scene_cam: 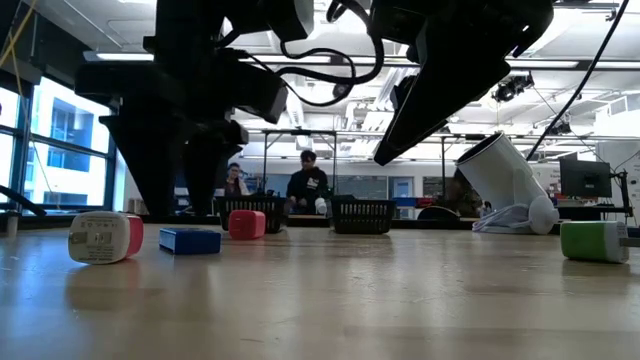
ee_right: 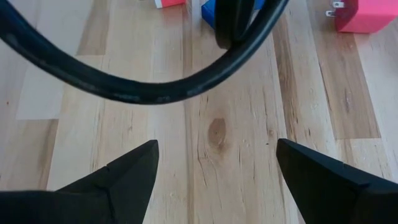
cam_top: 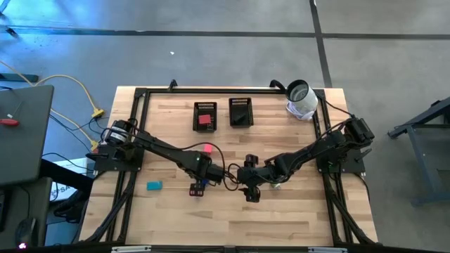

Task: Pick & Place Office items
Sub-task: Put the blue digital clock into the right black bin

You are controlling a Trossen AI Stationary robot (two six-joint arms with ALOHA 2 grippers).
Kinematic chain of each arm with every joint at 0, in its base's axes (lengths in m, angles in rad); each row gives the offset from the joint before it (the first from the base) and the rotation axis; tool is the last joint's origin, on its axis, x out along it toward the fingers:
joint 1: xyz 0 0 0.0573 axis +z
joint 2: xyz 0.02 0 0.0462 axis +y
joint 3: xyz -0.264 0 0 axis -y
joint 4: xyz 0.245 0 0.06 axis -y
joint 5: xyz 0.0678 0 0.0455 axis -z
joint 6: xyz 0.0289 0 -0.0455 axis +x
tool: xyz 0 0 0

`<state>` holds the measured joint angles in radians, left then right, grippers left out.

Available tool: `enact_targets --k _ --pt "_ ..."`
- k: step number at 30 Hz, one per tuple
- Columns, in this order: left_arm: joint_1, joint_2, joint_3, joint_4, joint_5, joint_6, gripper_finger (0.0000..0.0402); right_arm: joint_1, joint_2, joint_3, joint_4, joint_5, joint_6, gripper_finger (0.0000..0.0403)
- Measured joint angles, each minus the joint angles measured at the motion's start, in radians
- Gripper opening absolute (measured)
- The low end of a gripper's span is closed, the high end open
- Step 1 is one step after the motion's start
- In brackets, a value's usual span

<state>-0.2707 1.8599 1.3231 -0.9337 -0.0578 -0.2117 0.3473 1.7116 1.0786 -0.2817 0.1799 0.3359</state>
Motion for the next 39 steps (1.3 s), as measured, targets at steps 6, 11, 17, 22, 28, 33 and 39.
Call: enact_targets --k 6,11,17,22,28,33,39 --pt "0.000 0.000 0.000 0.006 0.000 0.038 0.0320 0.000 0.000 0.000 0.000 0.000 0.000 0.0313" --pt "0.000 0.000 0.000 0.050 0.000 0.076 0.0320 0.000 0.000 0.000 0.000 0.004 0.000 0.0313" --pt "0.000 0.000 0.000 0.052 0.007 0.061 0.0320 0.000 0.000 0.000 0.000 0.004 0.005 0.0313" --pt "0.000 0.000 0.000 0.051 0.030 0.056 0.0320 0.000 0.000 0.000 0.000 0.004 0.007 0.0313" --pt "0.000 0.000 -0.014 0.053 0.030 0.047 0.0320 0.000 0.000 0.000 0.001 0.004 0.007 0.0313" --pt "0.000 0.001 -0.042 0.051 0.030 0.047 0.0320 0.000 0.000 0.000 0.001 0.004 0.007 0.0313" --pt "0.000 0.001 -0.043 0.068 0.030 0.059 0.0320 0.000 0.000 0.000 0.002 0.004 0.007 0.0313"
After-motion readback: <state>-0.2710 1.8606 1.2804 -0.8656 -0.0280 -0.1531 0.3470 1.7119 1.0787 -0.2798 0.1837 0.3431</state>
